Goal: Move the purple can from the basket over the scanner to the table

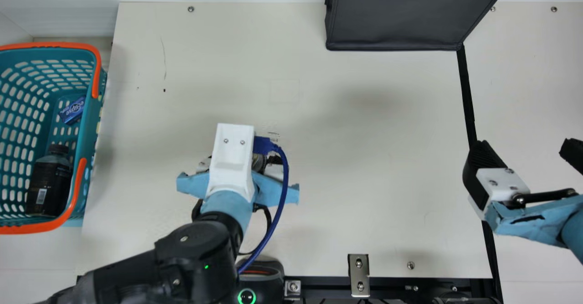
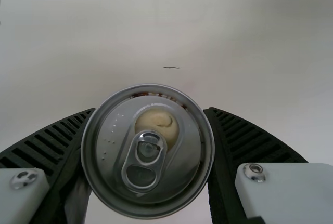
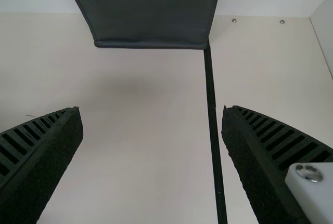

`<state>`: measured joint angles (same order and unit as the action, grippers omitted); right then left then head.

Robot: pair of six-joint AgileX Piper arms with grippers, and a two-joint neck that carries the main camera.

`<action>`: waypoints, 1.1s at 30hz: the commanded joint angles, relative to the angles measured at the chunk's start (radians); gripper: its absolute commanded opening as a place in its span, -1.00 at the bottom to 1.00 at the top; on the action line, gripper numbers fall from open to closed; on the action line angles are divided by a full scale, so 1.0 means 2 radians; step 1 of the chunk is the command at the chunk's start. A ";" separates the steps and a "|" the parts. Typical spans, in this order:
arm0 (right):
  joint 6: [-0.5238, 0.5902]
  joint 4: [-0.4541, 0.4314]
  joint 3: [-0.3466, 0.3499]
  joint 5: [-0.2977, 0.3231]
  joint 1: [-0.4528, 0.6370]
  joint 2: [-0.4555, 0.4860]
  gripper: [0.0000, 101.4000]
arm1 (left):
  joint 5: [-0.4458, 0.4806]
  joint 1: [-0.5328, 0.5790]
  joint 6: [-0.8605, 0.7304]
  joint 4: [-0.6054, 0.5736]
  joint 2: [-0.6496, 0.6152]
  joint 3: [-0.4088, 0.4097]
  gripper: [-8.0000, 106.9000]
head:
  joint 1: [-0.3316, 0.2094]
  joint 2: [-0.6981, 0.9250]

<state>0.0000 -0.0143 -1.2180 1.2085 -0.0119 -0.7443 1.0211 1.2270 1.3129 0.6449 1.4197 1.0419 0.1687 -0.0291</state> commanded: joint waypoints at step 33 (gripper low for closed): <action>0.000 0.000 0.000 0.000 0.000 0.000 0.87 | -0.137 -0.181 -0.788 -0.350 -0.088 -0.034 -1.00 | -0.015 0.001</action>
<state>0.0000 -0.0143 -1.2180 1.2094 -0.0119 -0.7443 0.7486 0.8811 -0.0797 0.0194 1.2456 0.9761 0.1687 -0.0291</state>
